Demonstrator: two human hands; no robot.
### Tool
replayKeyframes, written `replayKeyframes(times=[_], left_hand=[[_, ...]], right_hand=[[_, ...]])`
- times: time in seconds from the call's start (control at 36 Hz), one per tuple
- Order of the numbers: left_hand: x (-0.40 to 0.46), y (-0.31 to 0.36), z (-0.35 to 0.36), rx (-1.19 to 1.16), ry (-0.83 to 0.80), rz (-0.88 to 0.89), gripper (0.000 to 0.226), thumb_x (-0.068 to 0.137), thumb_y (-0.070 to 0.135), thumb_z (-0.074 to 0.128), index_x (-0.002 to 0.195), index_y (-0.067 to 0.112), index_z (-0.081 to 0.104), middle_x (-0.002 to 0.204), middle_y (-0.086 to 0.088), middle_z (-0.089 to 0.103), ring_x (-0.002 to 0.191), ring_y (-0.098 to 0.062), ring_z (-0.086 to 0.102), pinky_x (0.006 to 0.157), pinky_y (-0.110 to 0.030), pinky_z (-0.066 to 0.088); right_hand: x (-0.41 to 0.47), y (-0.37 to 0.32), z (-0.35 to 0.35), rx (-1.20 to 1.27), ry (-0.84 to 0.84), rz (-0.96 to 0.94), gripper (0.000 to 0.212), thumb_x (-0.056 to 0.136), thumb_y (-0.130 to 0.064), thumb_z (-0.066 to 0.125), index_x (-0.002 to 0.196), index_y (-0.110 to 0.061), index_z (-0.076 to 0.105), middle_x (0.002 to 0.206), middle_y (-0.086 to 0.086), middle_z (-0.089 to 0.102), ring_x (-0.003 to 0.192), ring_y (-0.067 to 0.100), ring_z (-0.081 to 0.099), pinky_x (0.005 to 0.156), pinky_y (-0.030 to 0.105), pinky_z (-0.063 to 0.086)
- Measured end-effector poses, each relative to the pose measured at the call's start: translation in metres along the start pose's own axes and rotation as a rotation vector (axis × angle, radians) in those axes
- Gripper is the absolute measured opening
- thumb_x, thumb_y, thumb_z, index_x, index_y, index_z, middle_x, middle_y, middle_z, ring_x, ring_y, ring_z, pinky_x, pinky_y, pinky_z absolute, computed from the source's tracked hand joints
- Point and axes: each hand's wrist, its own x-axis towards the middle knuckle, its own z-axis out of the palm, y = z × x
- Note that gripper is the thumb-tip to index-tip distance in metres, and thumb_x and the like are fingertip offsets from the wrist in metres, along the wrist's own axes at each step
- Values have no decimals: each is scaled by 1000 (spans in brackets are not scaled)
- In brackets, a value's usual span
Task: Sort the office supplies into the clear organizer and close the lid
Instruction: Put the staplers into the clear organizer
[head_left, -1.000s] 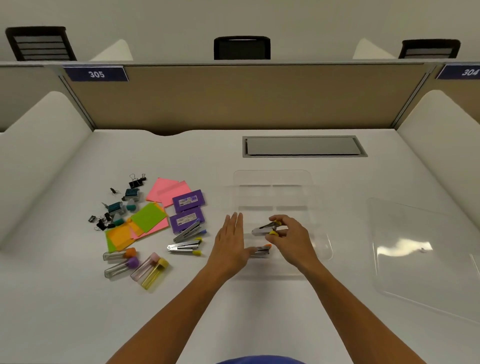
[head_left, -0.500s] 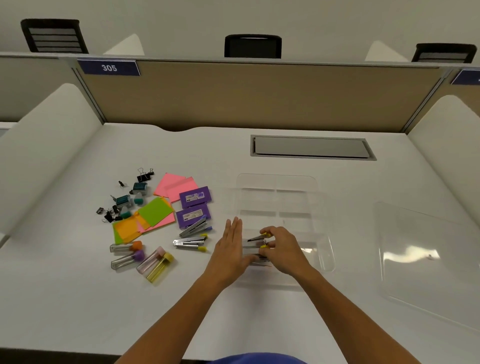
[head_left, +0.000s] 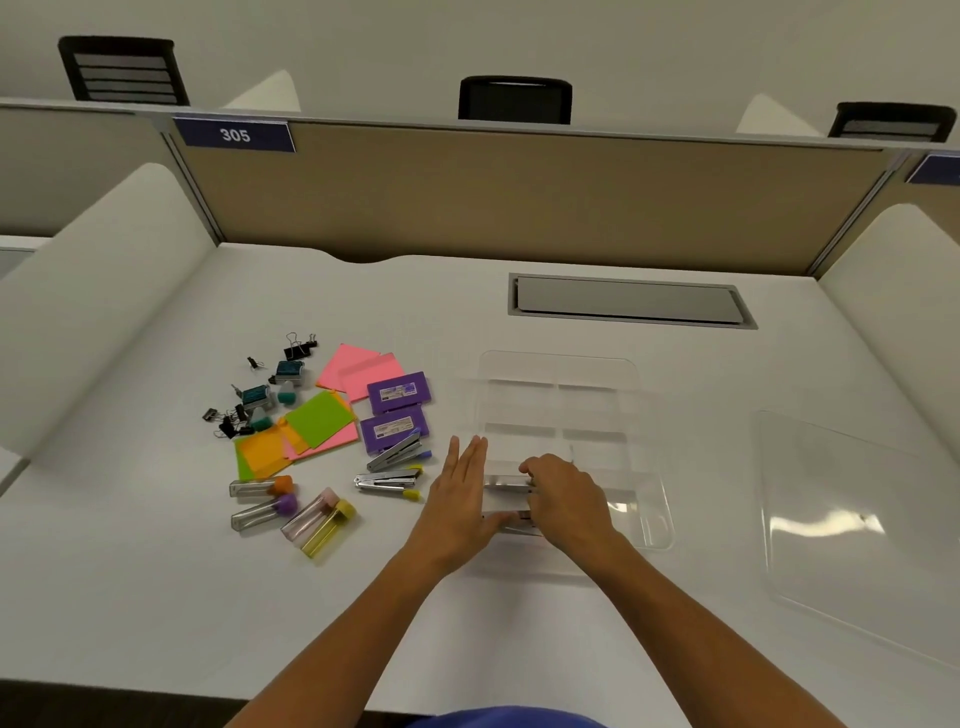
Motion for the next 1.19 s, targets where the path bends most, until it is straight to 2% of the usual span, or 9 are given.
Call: replayKeyframes(times=[0.19,0.31,0.36,0.56,0.69,0.78,1.0,1.08,1.19], left_hand=[[-9,-19,-13,-78,69,-54,98,80,74,44,153,32,-6,151,24,-22,141,-1,-21,117,-37,8],[-15,-30,-26,-99,93,-92,98,80,72,44,154,27,-1,163,7,-6,145,-5,-17,119,-40,12],[-19,-34,-31,-115,104,-108,97,82,69,47,154,25,0,163,6,-2,147,-9,-14,120,-41,13],[-23,-45,-38,-129,123,-134,94,86,56,59,155,26,3,163,6,2,149,-13,-9,120,-44,19],[-22,-56,-42,-111,153,-131,91,87,46,64,155,24,8,163,4,9,150,-16,-4,116,-34,15],[-21,-63,-48,-110,168,-153,88,88,42,65,154,22,12,162,2,13,150,-17,0,118,-42,18],[-17,-89,-67,-132,232,-168,65,87,28,71,144,16,42,149,-4,41,141,-23,32,115,-39,30],[-14,-96,-71,-147,203,-216,62,88,28,69,143,17,42,148,-3,43,137,-21,37,112,-36,33],[-10,-102,-76,-134,152,-178,54,91,25,65,141,19,46,144,-1,48,132,-19,43,109,-34,37]], right_hand=[[-1,-11,-3,-19,41,12,36,95,-18,60,130,-26,59,126,-5,63,99,18,66,81,28,51],[-3,-15,-4,-190,8,-1,14,90,-14,61,102,-20,66,93,-3,67,75,17,65,64,27,48],[-3,-17,-4,-241,-11,-8,8,89,-11,63,93,-18,66,88,-2,63,71,17,63,61,27,47],[-1,-20,1,-274,-65,-28,15,88,-16,68,102,-18,70,95,-1,66,78,19,65,65,27,49],[-1,-23,2,-262,-78,-19,16,88,-19,70,104,-20,72,96,-1,67,78,19,66,66,26,47],[-3,-25,0,-267,-74,-37,18,89,-21,70,106,-20,71,100,0,65,85,19,64,72,29,53],[-5,-59,-1,-179,164,-158,14,92,-21,57,102,-22,67,104,-4,62,89,15,53,59,23,39],[-2,-79,2,-71,182,-211,17,95,-28,56,108,-22,66,112,-3,62,96,15,56,70,25,52],[5,-102,20,33,70,-299,27,95,-31,59,120,-22,61,125,-2,59,108,15,56,87,28,52]])
